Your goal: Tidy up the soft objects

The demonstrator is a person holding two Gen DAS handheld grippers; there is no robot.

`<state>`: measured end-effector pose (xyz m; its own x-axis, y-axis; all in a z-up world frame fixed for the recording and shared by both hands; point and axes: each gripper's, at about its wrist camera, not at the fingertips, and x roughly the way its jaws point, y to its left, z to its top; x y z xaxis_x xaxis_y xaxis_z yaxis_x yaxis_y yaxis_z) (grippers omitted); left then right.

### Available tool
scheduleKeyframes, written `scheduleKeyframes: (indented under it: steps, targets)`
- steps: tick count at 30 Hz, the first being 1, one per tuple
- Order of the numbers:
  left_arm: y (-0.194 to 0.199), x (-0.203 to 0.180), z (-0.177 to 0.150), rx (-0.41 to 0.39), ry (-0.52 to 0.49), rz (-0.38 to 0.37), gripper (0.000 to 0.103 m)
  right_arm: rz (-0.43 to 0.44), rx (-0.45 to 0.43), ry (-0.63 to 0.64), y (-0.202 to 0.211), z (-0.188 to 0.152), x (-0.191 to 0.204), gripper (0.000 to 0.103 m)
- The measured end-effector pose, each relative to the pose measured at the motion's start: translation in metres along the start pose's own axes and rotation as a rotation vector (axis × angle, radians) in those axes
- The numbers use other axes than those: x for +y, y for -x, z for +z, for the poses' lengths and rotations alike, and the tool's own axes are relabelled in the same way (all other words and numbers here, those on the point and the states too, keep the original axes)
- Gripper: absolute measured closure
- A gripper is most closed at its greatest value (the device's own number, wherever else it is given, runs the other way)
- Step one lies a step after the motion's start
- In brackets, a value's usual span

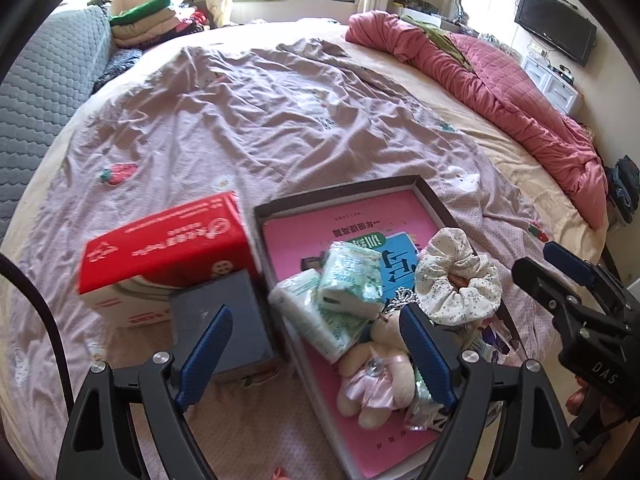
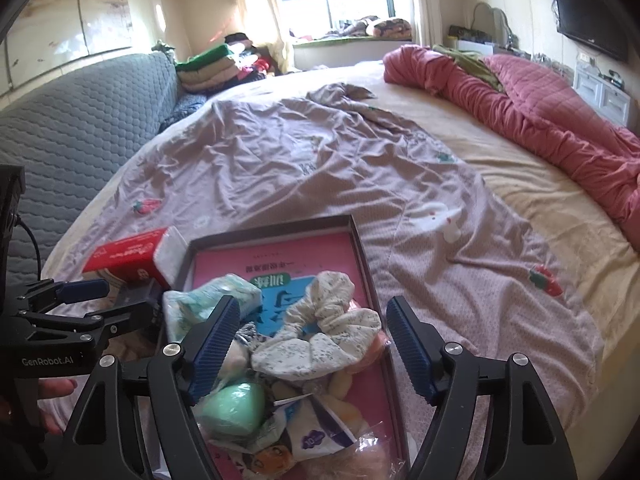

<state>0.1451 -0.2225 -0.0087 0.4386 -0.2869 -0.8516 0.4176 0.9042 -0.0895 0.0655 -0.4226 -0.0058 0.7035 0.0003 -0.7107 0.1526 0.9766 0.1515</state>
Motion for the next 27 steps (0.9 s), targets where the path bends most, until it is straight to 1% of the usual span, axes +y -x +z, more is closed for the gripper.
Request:
scheduleKeyframes:
  steps: [4, 11, 22, 27]
  targets:
    - [0.019, 0.007, -0.005, -0.025, 0.005, 0.024, 0.018, 0.004, -0.048, 0.025, 0.021, 0.002, 0.01, 0.024]
    - [0.048, 0.02, -0.022, -0.061, 0.005, 0.062, 0.018, 0.022, -0.097, 0.052, 0.054, 0.001, 0.026, 0.022]
    - [0.076, 0.042, -0.058, -0.078, 0.048, 0.106, 0.018, 0.027, -0.119, 0.084, 0.081, -0.019, 0.045, 0.022]
    - [0.085, 0.047, -0.068, -0.082, 0.067, 0.117, 0.018, 0.047, -0.122, 0.088, 0.091, -0.027, 0.054, 0.021]
